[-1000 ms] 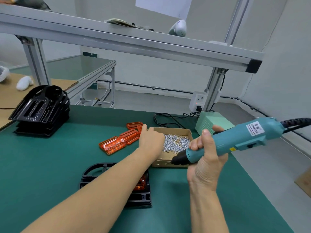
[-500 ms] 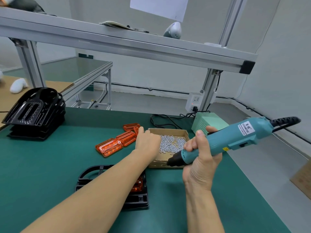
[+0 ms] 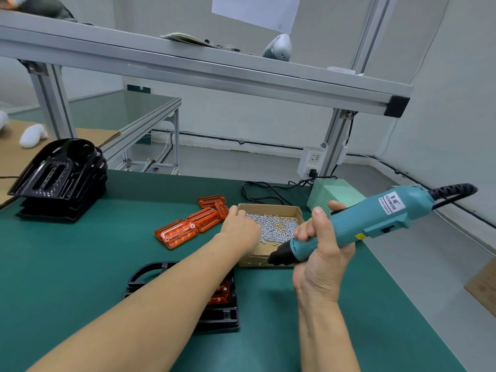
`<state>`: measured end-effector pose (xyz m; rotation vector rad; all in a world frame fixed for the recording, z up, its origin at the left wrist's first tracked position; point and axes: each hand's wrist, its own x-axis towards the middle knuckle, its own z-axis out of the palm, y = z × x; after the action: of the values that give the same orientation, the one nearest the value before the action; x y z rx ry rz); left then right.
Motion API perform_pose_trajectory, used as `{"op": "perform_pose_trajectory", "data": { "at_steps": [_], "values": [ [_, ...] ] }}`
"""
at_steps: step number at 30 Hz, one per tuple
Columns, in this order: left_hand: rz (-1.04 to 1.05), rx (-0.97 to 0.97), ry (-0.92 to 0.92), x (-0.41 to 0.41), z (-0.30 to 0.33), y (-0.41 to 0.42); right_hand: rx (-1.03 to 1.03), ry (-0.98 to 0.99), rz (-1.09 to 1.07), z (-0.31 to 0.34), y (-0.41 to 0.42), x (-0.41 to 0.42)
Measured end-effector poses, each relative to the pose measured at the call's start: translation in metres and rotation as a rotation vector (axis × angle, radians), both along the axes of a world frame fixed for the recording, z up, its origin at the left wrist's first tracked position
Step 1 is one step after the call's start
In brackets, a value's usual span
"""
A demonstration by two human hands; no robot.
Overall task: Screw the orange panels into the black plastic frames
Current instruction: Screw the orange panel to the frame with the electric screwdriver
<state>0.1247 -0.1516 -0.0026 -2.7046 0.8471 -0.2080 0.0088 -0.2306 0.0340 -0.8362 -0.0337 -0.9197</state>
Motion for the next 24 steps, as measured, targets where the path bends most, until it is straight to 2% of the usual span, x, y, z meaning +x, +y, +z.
{"op": "perform_pose_trajectory", "data": {
  "at_steps": [5, 13, 19, 21, 24],
  "values": [
    [-0.010, -0.094, 0.000, -0.001, 0.000, 0.003, -0.010, 0.004, 0.005, 0.000, 0.001, 0.000],
    [0.076, -0.275, 0.107, -0.002, 0.005, -0.001, -0.004, 0.010, 0.001, 0.000, 0.000, 0.000],
    [0.032, -0.260, 0.129, -0.005, 0.003, 0.002, -0.001, 0.015, 0.002, 0.000, 0.000, 0.000],
    [0.023, -0.358, 0.156, -0.008, 0.005, 0.004, 0.003, 0.011, 0.009, 0.000, -0.001, 0.000],
    [0.037, -0.637, 0.225, -0.013, 0.012, 0.011, 0.003, 0.009, 0.004, 0.001, -0.002, -0.001]
  ]
}}
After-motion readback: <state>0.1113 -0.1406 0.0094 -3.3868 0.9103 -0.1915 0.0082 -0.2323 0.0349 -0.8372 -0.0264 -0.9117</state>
